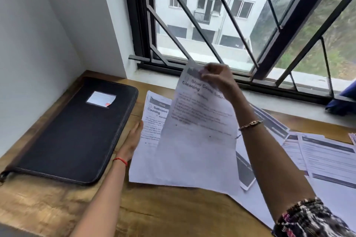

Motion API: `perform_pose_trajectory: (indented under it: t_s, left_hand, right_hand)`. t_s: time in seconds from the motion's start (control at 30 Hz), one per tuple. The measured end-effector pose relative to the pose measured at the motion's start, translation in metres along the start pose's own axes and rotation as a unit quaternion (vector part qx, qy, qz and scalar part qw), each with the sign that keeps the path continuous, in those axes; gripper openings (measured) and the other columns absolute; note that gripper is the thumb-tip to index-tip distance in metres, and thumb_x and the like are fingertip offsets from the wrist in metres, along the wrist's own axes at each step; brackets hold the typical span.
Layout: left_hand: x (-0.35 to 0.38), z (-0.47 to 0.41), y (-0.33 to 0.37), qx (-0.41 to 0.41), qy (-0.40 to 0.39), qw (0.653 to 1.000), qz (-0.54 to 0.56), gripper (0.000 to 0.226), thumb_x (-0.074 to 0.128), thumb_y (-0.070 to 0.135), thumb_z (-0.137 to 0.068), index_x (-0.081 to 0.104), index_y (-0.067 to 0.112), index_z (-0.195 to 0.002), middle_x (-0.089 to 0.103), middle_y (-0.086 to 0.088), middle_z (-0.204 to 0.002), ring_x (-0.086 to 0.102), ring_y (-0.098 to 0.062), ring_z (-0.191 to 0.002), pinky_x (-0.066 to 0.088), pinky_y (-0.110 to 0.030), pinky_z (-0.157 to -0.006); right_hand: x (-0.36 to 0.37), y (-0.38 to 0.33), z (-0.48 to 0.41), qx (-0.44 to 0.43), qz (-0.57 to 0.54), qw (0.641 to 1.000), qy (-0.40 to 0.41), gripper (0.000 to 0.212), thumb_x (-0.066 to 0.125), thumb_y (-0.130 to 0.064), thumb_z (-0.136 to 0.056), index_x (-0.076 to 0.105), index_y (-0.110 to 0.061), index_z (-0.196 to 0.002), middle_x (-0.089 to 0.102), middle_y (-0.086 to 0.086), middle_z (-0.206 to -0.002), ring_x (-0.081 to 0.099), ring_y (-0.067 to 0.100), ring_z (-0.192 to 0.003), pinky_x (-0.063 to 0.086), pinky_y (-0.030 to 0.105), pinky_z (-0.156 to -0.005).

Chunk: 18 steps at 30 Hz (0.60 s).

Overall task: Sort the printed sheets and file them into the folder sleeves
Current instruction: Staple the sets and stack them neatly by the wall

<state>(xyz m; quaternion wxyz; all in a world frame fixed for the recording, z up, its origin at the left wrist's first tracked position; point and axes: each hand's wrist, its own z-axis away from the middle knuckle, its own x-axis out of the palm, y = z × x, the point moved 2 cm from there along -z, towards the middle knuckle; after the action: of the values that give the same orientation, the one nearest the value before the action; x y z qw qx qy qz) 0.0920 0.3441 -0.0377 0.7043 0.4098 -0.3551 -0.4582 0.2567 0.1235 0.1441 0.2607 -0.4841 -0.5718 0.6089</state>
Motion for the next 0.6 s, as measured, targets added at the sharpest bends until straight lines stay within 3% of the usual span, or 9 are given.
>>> perform_pose_trajectory:
  t_s: [0.07,0.13,0.2,0.27,0.33,0.4,0.47,0.6]
  left_hand:
    - [0.001,-0.001,0.001,-0.041,-0.048,0.998,0.021,0.061,0.029,0.064,-0.091,0.054,0.024,-0.13,0.062,-0.001,-0.125,0.059,-0.022,-0.115,0.043,-0.042,-0.1]
    - [0.002,0.0,0.003,-0.052,-0.077,0.995,0.045,0.064,0.028,0.068,-0.088,0.053,0.027,-0.13,0.062,-0.003,-0.125,0.06,-0.023,-0.114,0.045,-0.042,-0.097]
    - [0.004,0.0,0.006,-0.034,-0.076,0.995,0.047,0.054,0.042,0.055,-0.09,0.051,0.021,-0.132,0.063,-0.008,-0.124,0.062,-0.025,-0.111,0.052,-0.038,-0.088]
    - [0.006,0.001,0.01,0.008,-0.078,0.997,0.021,0.044,0.062,0.03,-0.087,0.05,0.018,-0.128,0.065,-0.01,-0.118,0.066,-0.022,-0.102,0.056,-0.03,-0.075]
    - [0.005,-0.004,0.006,0.025,-0.07,0.997,-0.006,0.055,0.074,0.012,-0.071,0.05,0.018,-0.12,0.065,-0.011,-0.114,0.069,-0.018,-0.091,0.056,-0.026,-0.068]
    - [0.002,-0.008,0.0,0.026,-0.058,0.998,-0.001,0.06,0.071,0.008,-0.063,0.048,0.016,-0.117,0.065,-0.012,-0.11,0.069,-0.016,-0.086,0.056,-0.027,-0.067]
    - [-0.001,-0.011,-0.004,0.025,-0.052,0.998,0.019,0.061,0.07,0.007,-0.063,0.047,0.015,-0.119,0.065,-0.011,-0.11,0.069,-0.019,-0.089,0.057,-0.03,-0.069]
    - [-0.006,-0.014,-0.002,0.039,-0.03,0.998,0.039,0.049,0.068,-0.004,-0.078,0.048,0.017,-0.118,0.059,-0.02,-0.123,0.064,-0.03,-0.099,0.057,-0.041,-0.08]
  right_hand:
    - [0.03,0.025,-0.004,0.014,0.044,0.998,-0.034,0.014,0.066,0.005,-0.075,0.065,-0.008,-0.08,0.063,-0.008,-0.063,0.053,-0.006,-0.051,0.04,0.008,-0.054]
    - [0.056,0.048,-0.006,0.023,0.08,0.995,-0.052,0.01,0.065,0.004,-0.079,0.065,-0.002,-0.087,0.061,0.001,-0.07,0.053,0.001,-0.056,0.04,0.013,-0.055]
    - [0.078,0.067,-0.008,0.03,0.108,0.993,-0.044,0.009,0.065,-0.001,-0.081,0.065,0.001,-0.09,0.061,0.006,-0.077,0.055,0.013,-0.066,0.043,0.025,-0.061]
    - [0.093,0.083,-0.013,0.026,0.145,0.989,-0.021,0.012,0.065,-0.006,-0.081,0.066,-0.004,-0.093,0.063,0.003,-0.083,0.057,0.018,-0.078,0.046,0.038,-0.077]
    - [0.103,0.09,-0.016,0.02,0.182,0.983,-0.018,0.018,0.064,-0.01,-0.084,0.066,-0.01,-0.102,0.066,0.001,-0.094,0.059,0.02,-0.094,0.039,0.043,-0.094]
    - [0.108,0.093,-0.018,0.012,0.201,0.979,-0.014,0.028,0.063,-0.013,-0.086,0.062,-0.012,-0.114,0.063,0.004,-0.112,0.054,0.021,-0.11,0.027,0.037,-0.102]
    - [0.103,0.097,-0.019,0.018,0.223,0.974,0.022,0.038,0.061,-0.022,-0.089,0.055,-0.013,-0.125,0.055,0.007,-0.126,0.047,0.021,-0.12,0.018,0.032,-0.098]
    - [0.083,0.118,-0.008,0.095,0.261,0.956,0.09,0.067,0.06,-0.04,-0.088,0.036,-0.005,-0.139,0.036,0.015,-0.142,0.033,0.027,-0.133,0.024,0.042,-0.106]
